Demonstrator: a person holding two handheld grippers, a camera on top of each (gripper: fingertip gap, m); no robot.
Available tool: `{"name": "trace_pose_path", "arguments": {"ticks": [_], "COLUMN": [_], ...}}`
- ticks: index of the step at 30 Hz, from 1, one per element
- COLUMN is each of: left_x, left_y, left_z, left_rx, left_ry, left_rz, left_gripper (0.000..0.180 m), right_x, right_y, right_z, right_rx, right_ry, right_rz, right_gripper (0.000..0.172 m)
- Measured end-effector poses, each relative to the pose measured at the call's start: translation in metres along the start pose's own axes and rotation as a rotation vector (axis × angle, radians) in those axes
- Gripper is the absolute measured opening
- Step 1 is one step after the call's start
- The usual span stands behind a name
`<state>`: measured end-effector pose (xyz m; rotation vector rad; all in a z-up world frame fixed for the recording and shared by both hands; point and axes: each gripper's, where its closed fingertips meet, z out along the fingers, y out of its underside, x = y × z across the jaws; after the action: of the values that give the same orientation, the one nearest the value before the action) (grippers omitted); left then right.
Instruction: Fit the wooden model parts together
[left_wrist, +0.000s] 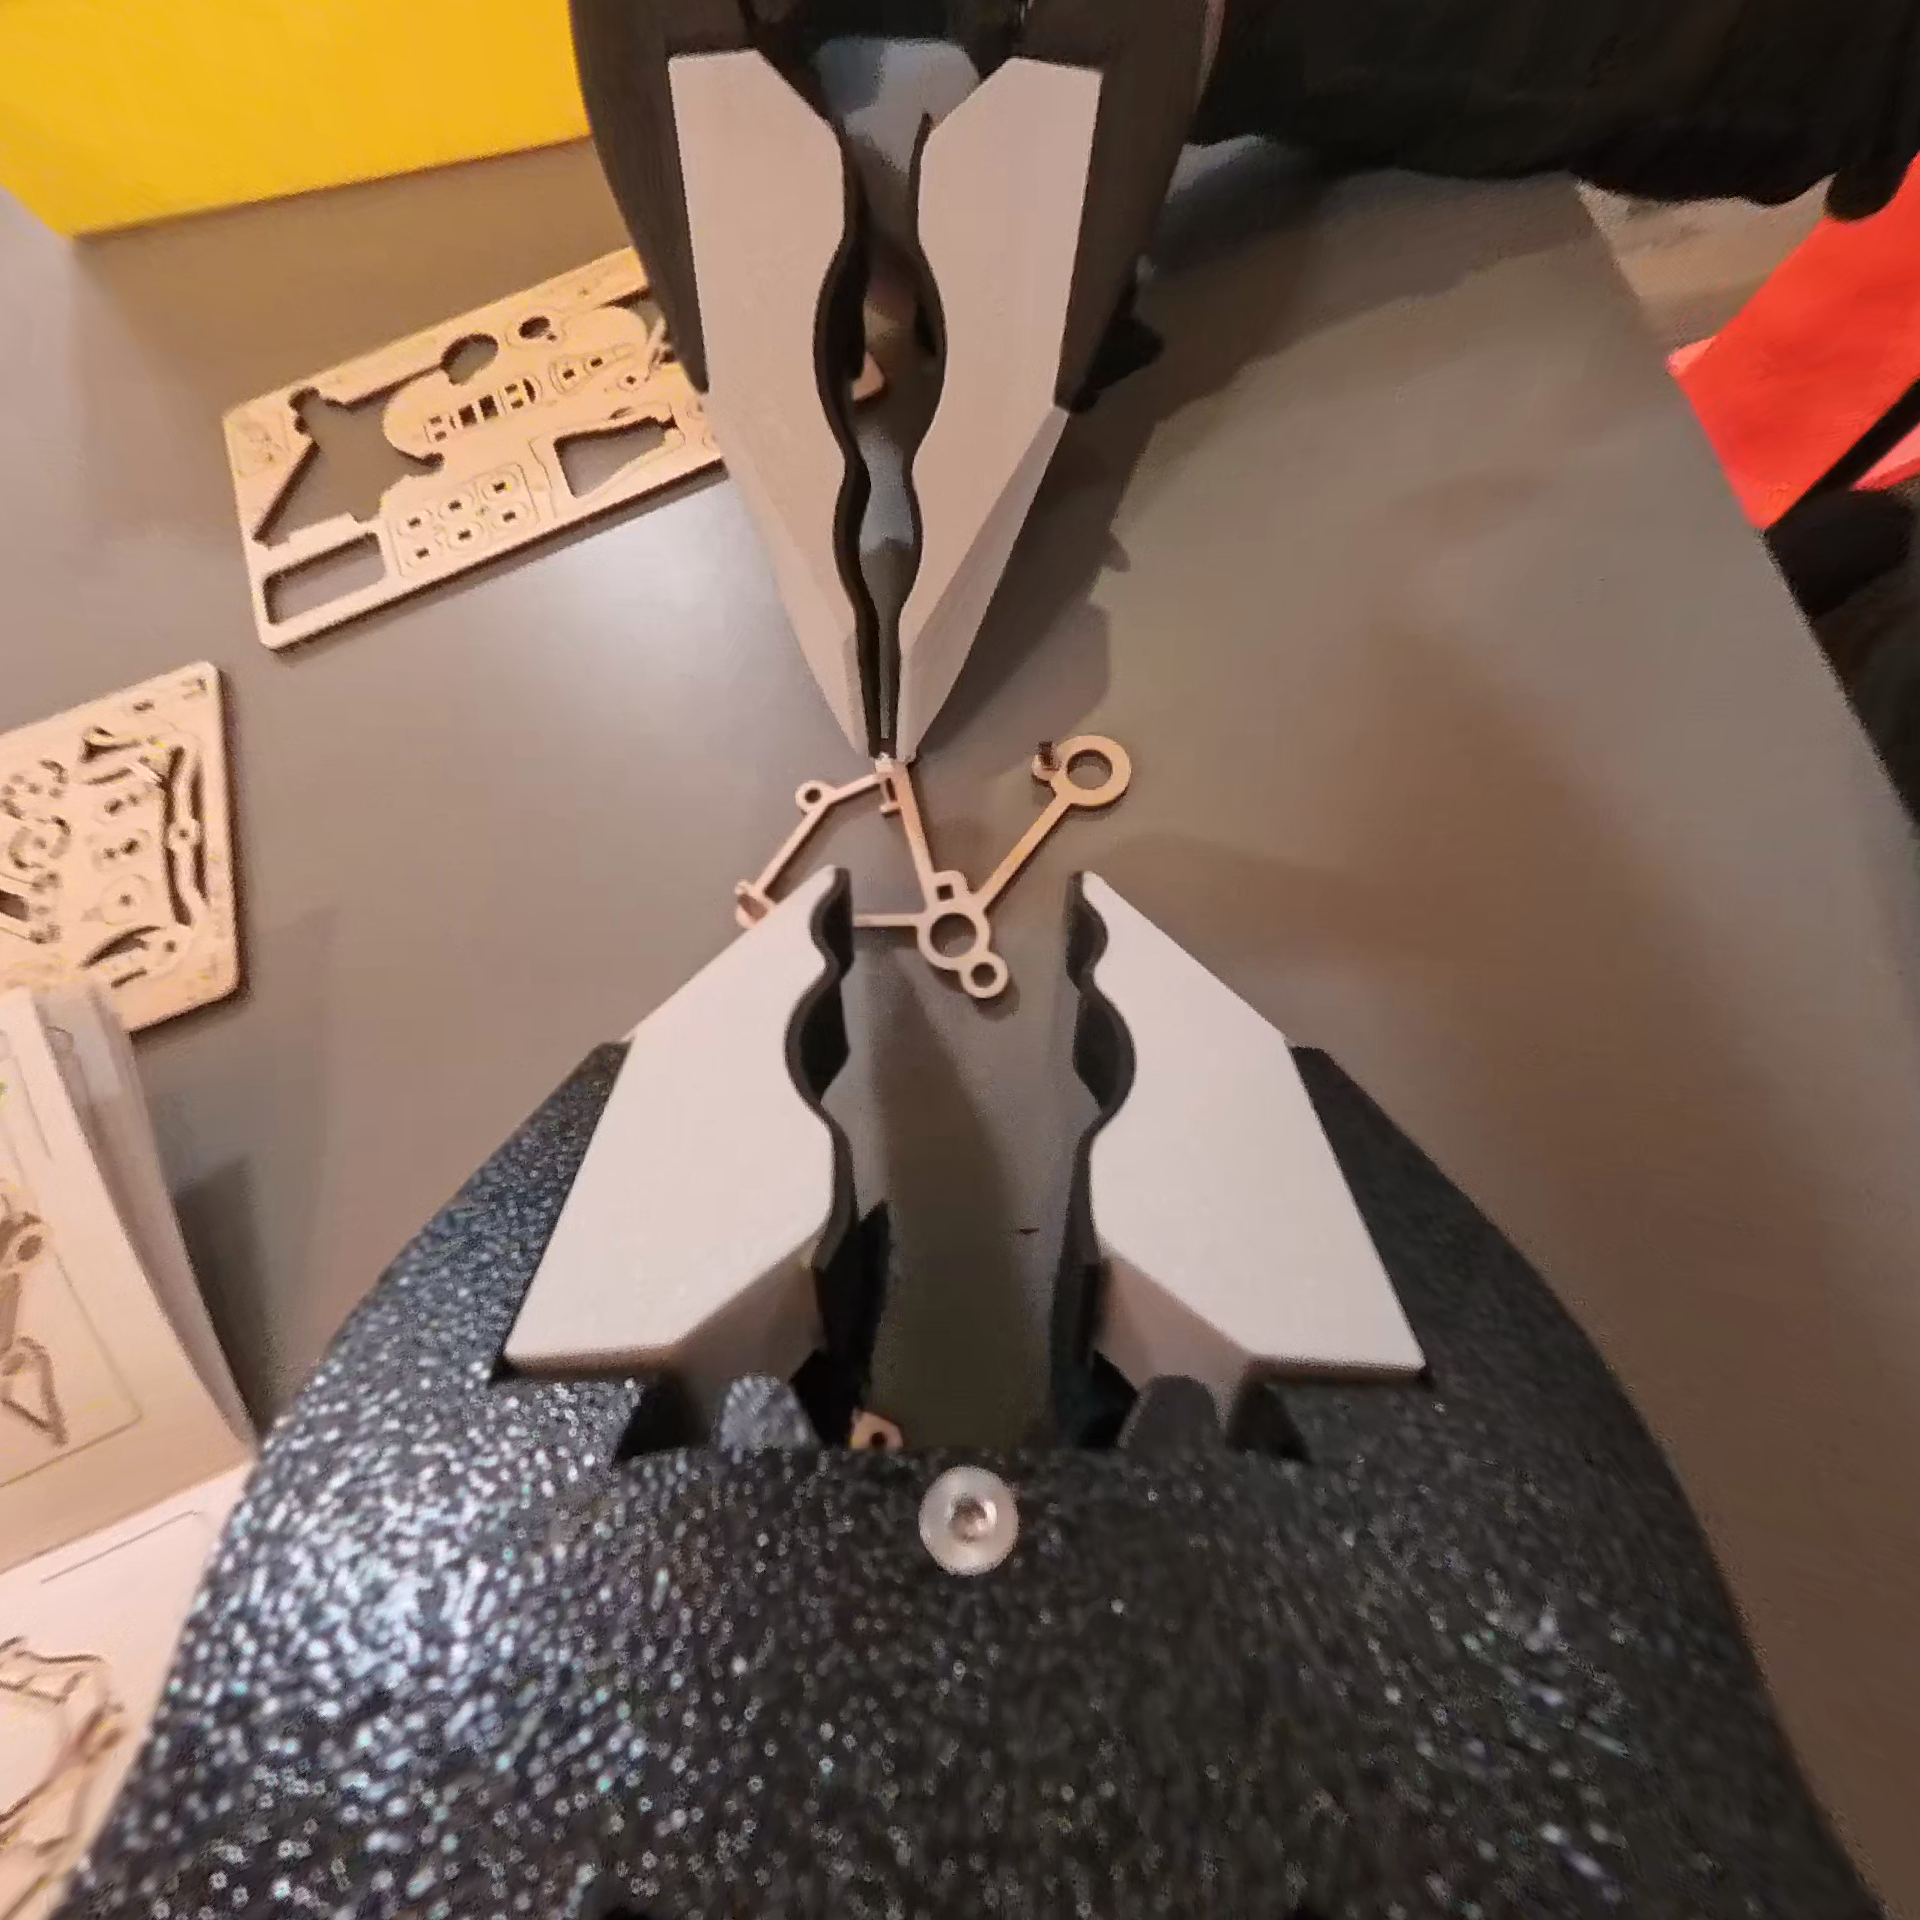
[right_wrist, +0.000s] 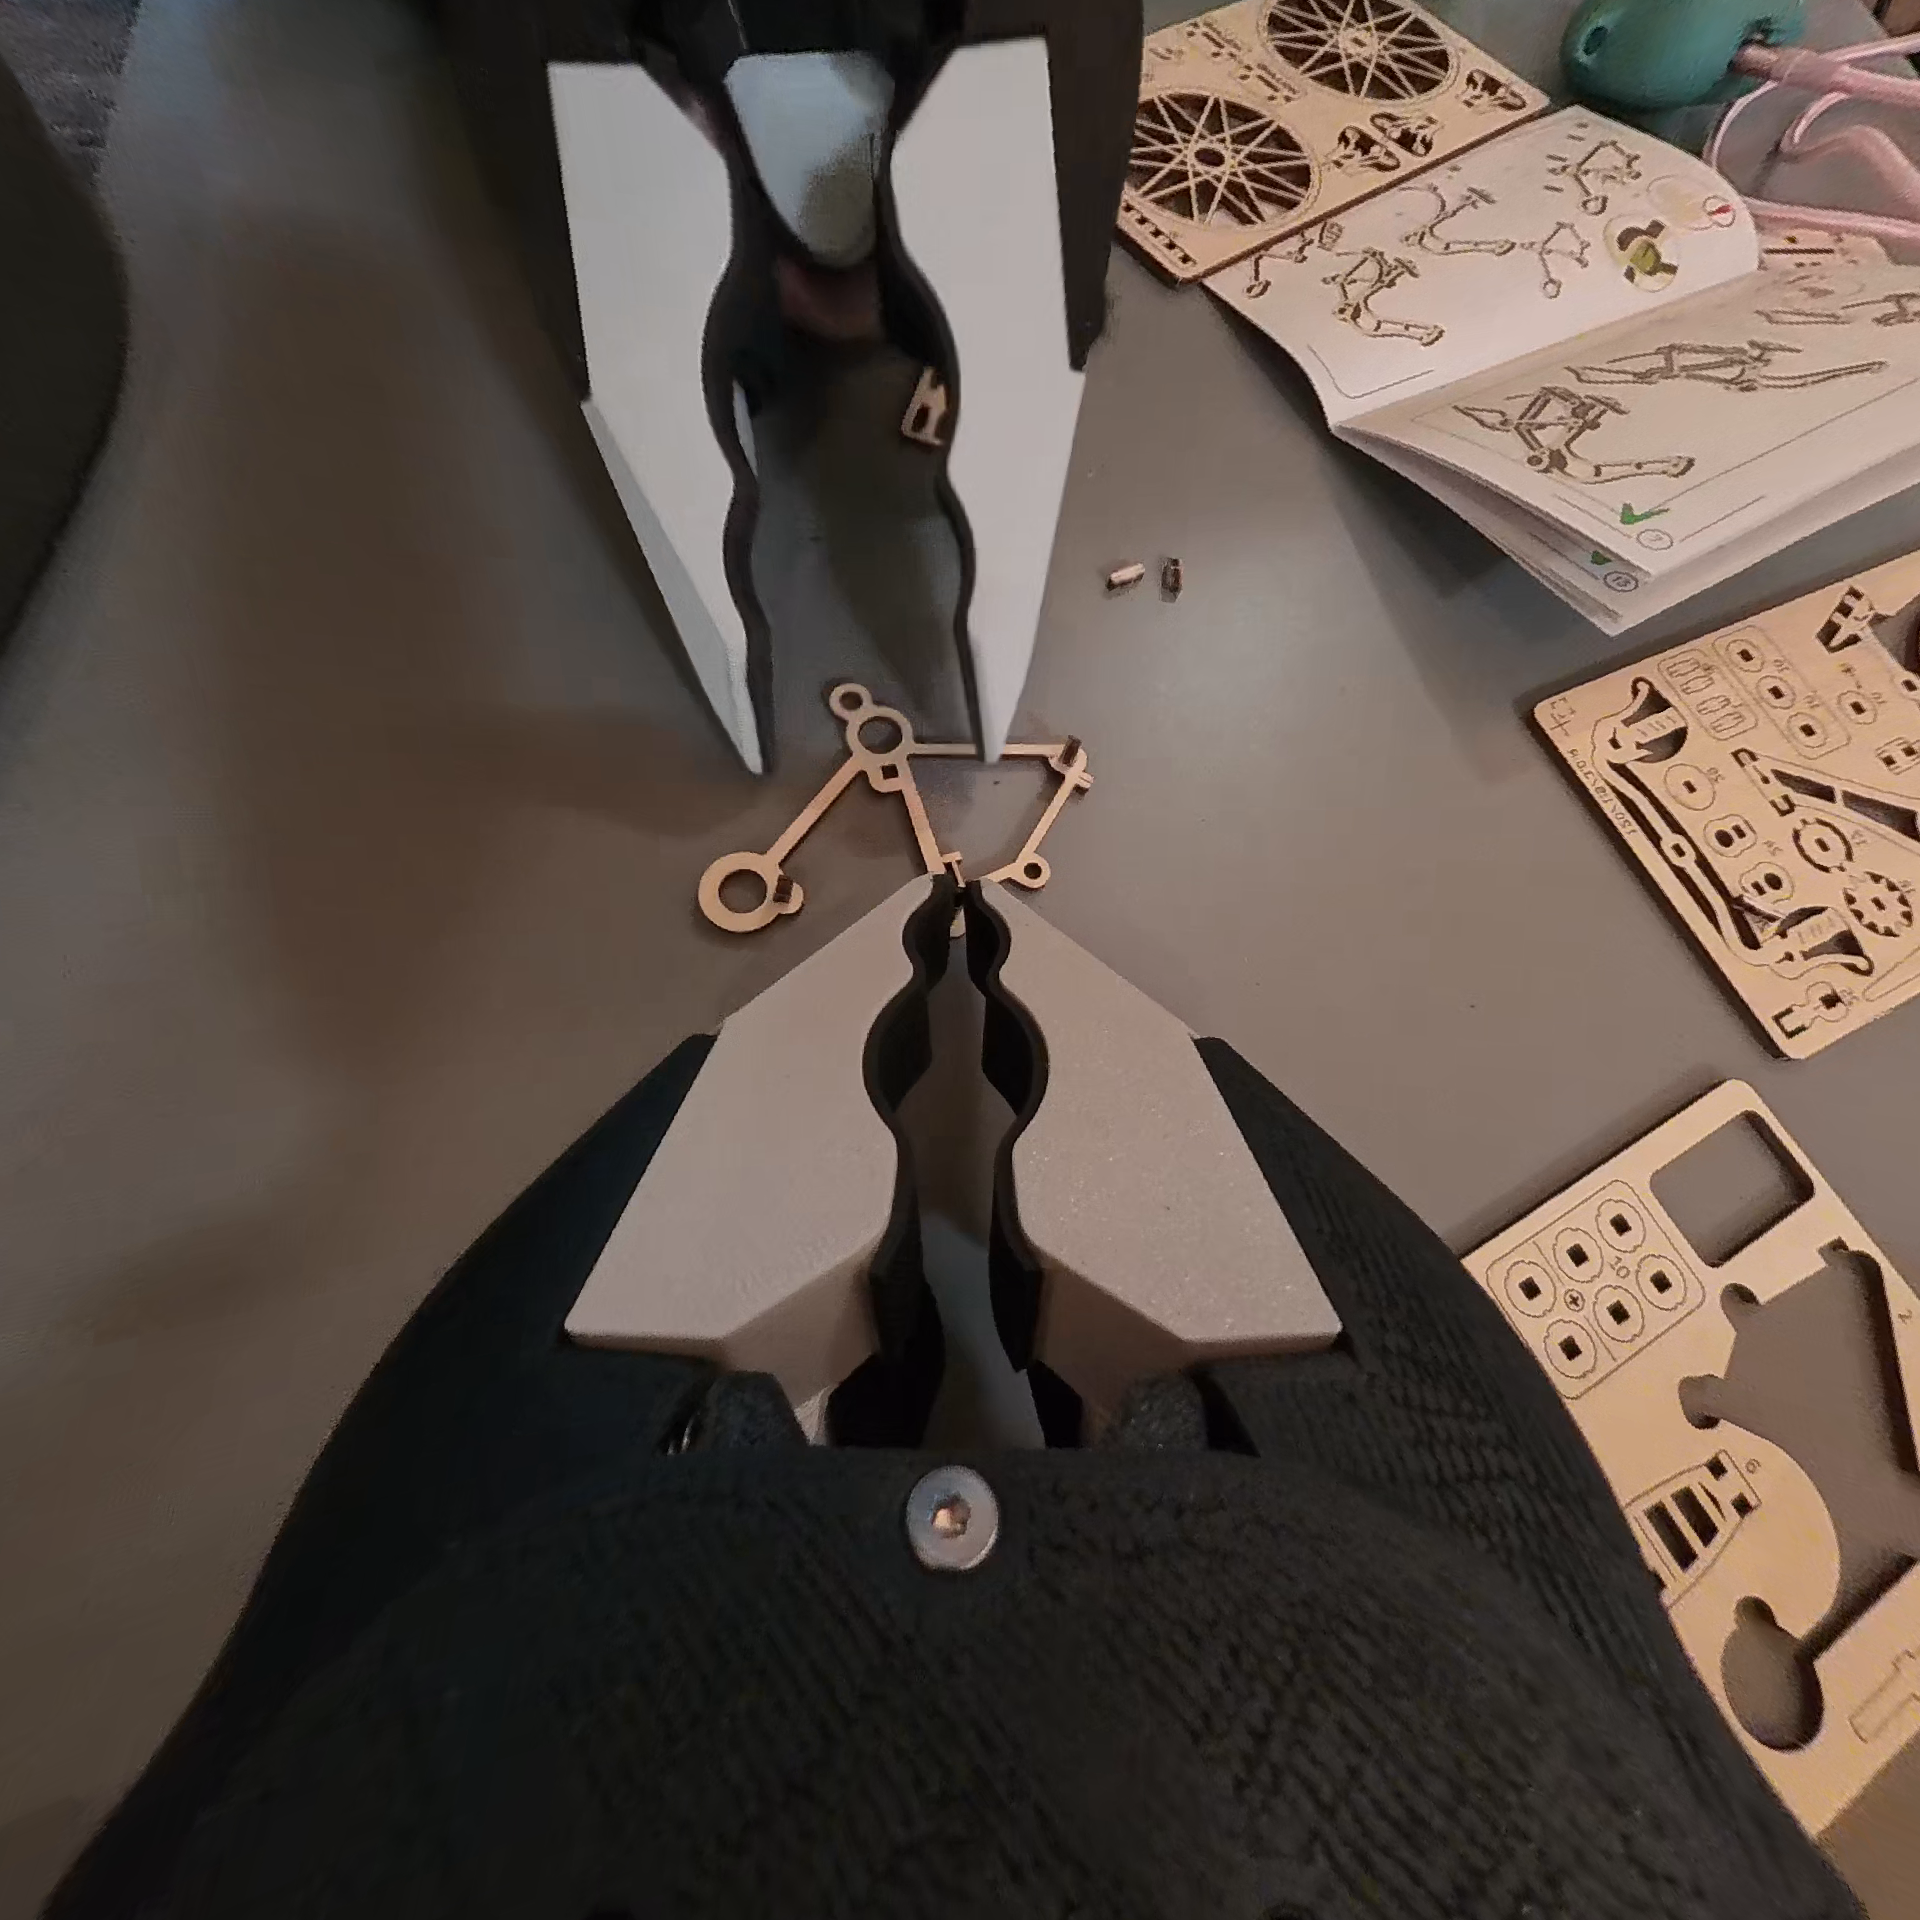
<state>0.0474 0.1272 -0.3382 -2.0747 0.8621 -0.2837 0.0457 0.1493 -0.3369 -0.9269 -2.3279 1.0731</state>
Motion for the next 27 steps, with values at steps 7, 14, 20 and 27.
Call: {"name": "trace_pose_path", "arguments": {"ticks": [7,14,20,27], "left_x": [0.0047,0.0006,0.0024,0.0021], "left_y": [-0.0017,0.0006,0.0007,0.0014], "left_z": [0.0038,0.0059,0.0055,0.0053], "left_rx": [-0.011,-0.032,-0.015,-0.021], "left_ry": [0.074,0.142,0.143,0.102], "left_rz": [0.067,-0.013,-0.031,-0.067], "left_gripper": [0.031,0.027,0.015,0.014], "right_x": [0.0001,0.0,-0.0004,-0.0007], "right_y": [0.0,-0.0003,0.0001,0.0001], "right_z": [0.0001,0.0,-0.0004,-0.0009], "right_rx": [-0.006,0.002,0.008,0.005], "right_ry": [-0.001,-0.005,-0.022,-0.026], "right_rz": [0.007,-0.003,0.025,0.034], "right_gripper": [0.002,0.001,0.001,0.002]}}
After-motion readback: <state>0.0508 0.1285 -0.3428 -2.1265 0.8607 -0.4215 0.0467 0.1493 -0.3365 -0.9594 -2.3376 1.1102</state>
